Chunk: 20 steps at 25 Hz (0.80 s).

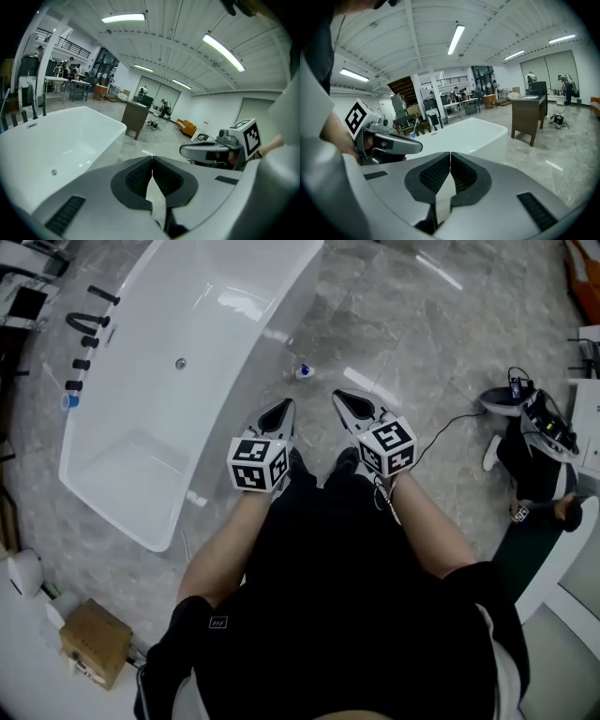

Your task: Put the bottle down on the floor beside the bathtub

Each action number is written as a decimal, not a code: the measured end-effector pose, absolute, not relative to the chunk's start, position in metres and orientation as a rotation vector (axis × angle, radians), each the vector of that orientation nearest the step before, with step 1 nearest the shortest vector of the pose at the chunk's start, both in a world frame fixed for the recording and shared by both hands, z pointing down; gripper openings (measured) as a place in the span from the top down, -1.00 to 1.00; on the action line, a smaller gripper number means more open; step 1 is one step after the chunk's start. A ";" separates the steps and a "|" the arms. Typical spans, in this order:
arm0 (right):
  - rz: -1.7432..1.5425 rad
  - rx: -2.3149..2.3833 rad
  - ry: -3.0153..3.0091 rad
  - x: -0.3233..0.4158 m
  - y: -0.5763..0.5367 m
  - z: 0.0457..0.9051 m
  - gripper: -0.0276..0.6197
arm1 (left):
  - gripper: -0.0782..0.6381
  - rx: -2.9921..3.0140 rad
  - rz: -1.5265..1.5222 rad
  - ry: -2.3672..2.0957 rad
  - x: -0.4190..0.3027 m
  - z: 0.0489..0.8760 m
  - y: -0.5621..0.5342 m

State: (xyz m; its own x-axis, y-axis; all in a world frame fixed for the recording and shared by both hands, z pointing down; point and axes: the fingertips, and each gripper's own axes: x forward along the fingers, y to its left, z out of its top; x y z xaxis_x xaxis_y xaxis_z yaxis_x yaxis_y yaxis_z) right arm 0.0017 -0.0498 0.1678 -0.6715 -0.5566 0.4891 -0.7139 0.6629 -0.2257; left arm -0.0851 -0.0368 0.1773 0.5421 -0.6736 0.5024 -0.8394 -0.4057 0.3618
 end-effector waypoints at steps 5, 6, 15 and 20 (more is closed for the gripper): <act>0.624 1.000 -2.504 -0.008 -0.036 0.157 0.82 | 0.73 2.258 0.333 -1.189 -0.088 0.154 -0.029; 0.620 0.986 -2.507 -0.012 -0.031 0.154 0.82 | 0.73 2.259 0.330 -1.193 -0.090 0.151 -0.026; 0.579 0.989 -2.599 0.004 -0.013 0.106 0.82 | 0.73 2.483 0.500 -1.189 -0.082 0.104 0.021; 0.619 1.033 -2.635 0.051 0.008 0.078 0.82 | 0.73 2.405 0.449 -1.293 -0.075 0.076 0.032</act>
